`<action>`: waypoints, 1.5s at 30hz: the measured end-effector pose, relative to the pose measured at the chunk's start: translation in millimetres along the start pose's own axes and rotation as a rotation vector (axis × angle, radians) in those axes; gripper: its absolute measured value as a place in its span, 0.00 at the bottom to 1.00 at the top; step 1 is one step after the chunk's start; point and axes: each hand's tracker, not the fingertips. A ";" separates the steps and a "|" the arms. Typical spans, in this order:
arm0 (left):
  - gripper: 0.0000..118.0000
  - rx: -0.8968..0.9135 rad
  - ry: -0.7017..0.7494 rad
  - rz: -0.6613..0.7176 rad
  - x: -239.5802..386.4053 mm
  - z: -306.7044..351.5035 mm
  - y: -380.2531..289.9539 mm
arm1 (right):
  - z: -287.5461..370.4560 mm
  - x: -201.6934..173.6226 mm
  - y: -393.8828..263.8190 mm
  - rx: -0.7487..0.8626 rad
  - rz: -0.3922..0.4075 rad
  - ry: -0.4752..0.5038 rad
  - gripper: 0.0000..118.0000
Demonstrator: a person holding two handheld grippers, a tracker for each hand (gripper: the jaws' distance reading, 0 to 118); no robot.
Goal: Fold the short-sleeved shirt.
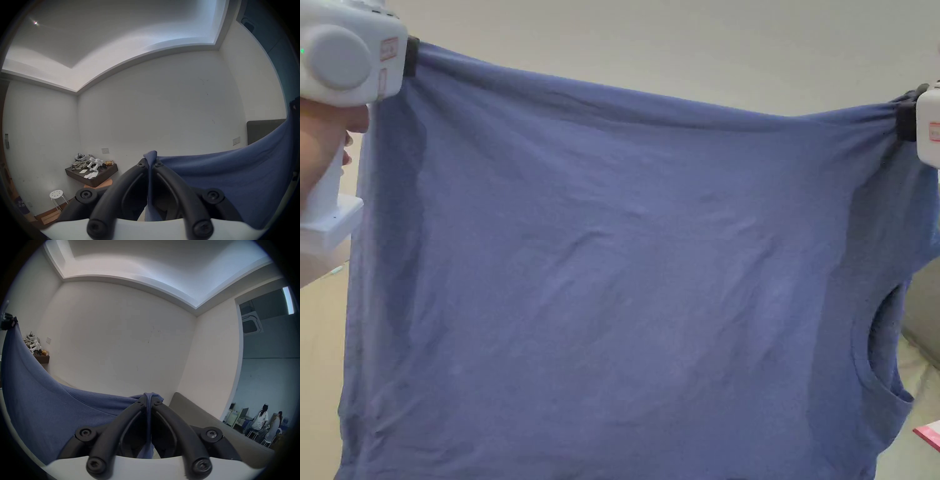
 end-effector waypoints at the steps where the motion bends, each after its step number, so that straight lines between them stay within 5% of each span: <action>1: 0.00 -0.009 0.001 -0.004 4.1 -9.8 -0.9 | -8.6 1.9 -0.9 -0.006 -0.029 0.043 0.05; 5: 0.00 -0.048 -0.019 0.013 8.1 -48.0 -7.9 | -56.7 11.7 -2.6 -0.061 -0.124 0.068 0.05; 17: 0.00 -0.081 0.015 -0.006 32.2 -115.9 -29.0 | -145.8 -23.3 -3.0 -0.025 -0.059 0.041 0.05; 29: 0.00 -0.246 -0.049 -0.063 61.2 -166.4 -150.4 | -190.5 -85.3 -125.3 -0.180 0.001 0.124 0.05; 33: 0.00 -0.298 -0.045 -0.033 66.7 -160.4 -215.2 | -177.1 -115.0 -189.7 -0.259 0.029 0.179 0.05; 45: 0.00 -0.633 -0.163 0.074 67.1 -61.3 -373.6 | -75.0 -150.3 -351.3 -0.515 -0.086 0.351 0.05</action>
